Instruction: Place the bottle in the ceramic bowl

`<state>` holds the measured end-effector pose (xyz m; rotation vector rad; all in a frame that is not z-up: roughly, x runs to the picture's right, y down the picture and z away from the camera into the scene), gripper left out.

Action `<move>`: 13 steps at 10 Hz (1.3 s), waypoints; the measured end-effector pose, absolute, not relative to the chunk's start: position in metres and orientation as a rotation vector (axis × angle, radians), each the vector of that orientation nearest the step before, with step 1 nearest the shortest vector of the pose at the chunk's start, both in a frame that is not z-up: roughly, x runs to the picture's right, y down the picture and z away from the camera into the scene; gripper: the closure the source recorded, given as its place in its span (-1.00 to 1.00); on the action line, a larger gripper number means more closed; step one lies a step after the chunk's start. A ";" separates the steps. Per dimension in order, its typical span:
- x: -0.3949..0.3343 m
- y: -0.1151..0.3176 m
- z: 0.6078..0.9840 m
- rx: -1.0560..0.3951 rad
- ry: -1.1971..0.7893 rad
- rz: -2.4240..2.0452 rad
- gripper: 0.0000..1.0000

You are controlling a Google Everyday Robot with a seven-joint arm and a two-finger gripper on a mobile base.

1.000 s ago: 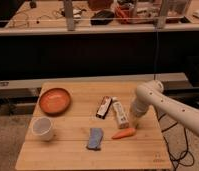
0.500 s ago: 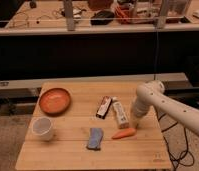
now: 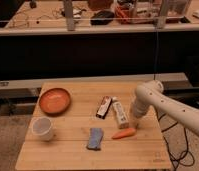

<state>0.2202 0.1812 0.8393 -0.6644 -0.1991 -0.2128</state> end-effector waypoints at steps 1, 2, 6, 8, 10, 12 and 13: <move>0.221 0.182 0.839 -0.666 -0.198 -0.214 0.67; 0.221 0.183 0.839 -0.669 -0.198 -0.215 0.67; 0.220 0.184 0.839 -0.672 -0.201 -0.224 0.56; 0.221 0.185 0.839 -0.673 -0.200 -0.224 0.67; 0.221 0.185 0.838 -0.676 -0.198 -0.227 0.70; 0.222 0.186 0.837 -0.678 -0.196 -0.228 0.70; 0.222 0.185 0.836 -0.678 -0.195 -0.230 0.70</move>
